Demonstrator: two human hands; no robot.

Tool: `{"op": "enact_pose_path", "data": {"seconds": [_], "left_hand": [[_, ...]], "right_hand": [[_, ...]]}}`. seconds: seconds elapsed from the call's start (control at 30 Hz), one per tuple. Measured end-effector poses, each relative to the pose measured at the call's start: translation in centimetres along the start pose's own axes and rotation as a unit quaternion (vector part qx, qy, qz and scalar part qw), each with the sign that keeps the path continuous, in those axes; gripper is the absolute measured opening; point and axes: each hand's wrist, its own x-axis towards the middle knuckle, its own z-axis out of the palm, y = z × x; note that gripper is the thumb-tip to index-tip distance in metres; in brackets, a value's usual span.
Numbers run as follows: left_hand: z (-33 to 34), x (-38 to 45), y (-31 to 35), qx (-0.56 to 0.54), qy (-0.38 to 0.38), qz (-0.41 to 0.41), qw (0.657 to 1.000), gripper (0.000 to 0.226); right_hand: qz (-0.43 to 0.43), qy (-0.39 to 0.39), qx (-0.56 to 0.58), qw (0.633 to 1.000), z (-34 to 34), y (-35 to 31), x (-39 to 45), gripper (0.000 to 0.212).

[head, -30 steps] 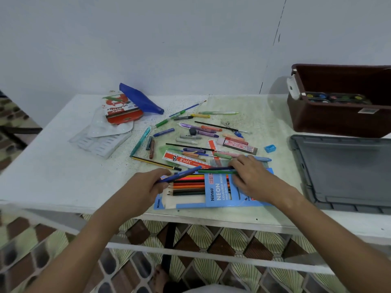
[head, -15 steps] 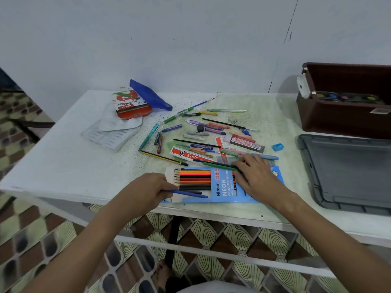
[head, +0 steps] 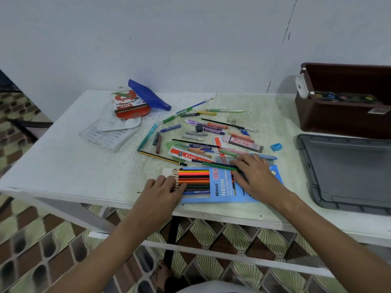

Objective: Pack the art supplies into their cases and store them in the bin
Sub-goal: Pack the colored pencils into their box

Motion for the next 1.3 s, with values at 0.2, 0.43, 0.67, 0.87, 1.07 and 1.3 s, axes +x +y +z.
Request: {"op": "enact_pose_path", "data": {"seconds": [0.2, 0.43, 0.67, 0.87, 1.07, 1.3], "left_hand": [[-0.6, -0.6, -0.7, -0.131, -0.028, -0.018, 0.991, 0.047], [-0.7, 0.8, -1.3, -0.209, -0.011, -0.039, 0.977, 0.018], [-0.7, 0.3, -0.9, -0.155, -0.034, 0.001, 0.987, 0.040], [-1.2, 1.2, -0.2, -0.172, -0.063, -0.006, 0.983, 0.038], [-2.2, 3.1, -0.9, -0.303, -0.101, -0.073, 0.945, 0.010], [-2.6, 4.7, 1.3, -0.231, -0.124, -0.014, 0.965, 0.024]], "right_hand": [[-0.001, 0.008, 0.006, 1.000, 0.0, 0.1, -0.1, 0.053], [-0.004, 0.013, 0.005, 1.000, 0.1, 0.1, -0.1, 0.053], [-0.003, 0.018, 0.003, 1.000, 0.2, 0.3, 0.0, 0.052], [-0.003, 0.018, -0.003, 1.000, 0.3, 0.4, 0.0, 0.052], [-0.005, 0.018, -0.006, 1.000, 0.2, 0.4, 0.0, 0.052], [-0.007, 0.019, -0.004, 1.000, 0.2, 0.5, 0.0, 0.051]]}}
